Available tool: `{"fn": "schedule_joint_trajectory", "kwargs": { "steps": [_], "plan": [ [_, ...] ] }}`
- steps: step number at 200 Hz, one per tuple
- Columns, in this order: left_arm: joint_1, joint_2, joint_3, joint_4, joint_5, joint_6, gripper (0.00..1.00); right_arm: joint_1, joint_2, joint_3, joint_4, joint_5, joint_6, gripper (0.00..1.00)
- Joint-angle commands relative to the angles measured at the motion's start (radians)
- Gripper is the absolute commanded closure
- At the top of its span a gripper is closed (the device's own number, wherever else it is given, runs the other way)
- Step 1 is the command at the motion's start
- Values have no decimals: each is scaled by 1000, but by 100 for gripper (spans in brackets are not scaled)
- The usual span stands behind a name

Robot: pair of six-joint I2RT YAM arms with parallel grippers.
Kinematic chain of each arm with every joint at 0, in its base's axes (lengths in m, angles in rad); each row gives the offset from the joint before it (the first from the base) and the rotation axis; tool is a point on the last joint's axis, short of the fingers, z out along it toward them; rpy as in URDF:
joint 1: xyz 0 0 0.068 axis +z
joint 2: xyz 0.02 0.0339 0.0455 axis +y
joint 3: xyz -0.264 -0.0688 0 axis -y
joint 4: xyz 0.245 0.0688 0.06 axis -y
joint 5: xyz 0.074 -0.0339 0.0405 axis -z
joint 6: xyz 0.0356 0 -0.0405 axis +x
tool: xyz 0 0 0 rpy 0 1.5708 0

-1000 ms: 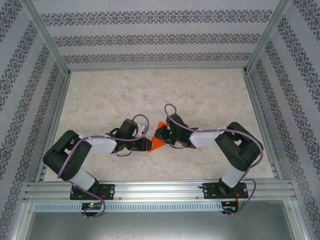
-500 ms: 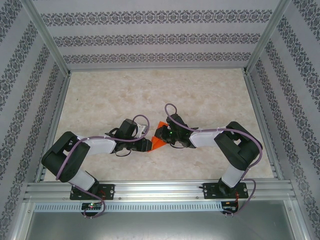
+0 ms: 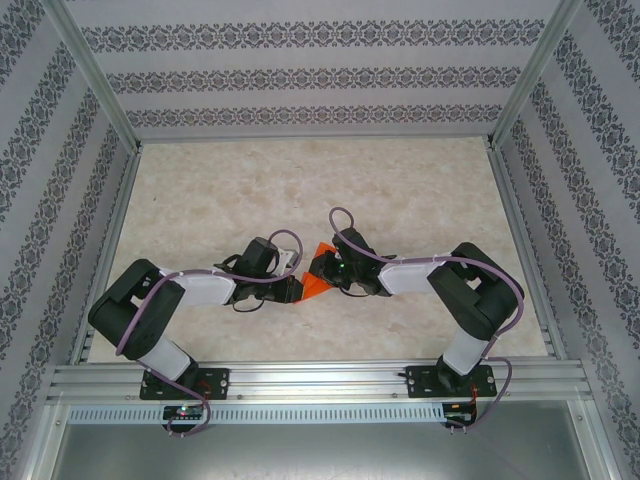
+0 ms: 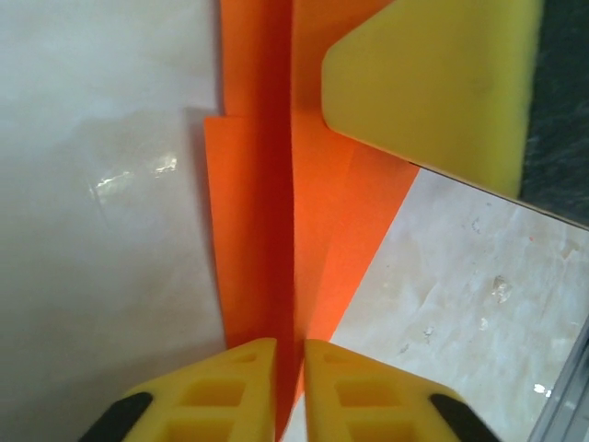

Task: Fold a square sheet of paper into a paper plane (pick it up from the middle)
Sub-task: Fourth fold the wing at the center of the table.

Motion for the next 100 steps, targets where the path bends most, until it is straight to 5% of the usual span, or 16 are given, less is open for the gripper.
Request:
{"fn": "schedule_joint_trajectory", "kwargs": {
  "steps": [1,100],
  "plan": [
    [-8,19,28,-36,-28,33,88,-10,7,20,27,14,8,78],
    [28,42,44,23,133,-39,100,-20,-60,14,-14,12,-32,74]
  ]
}}
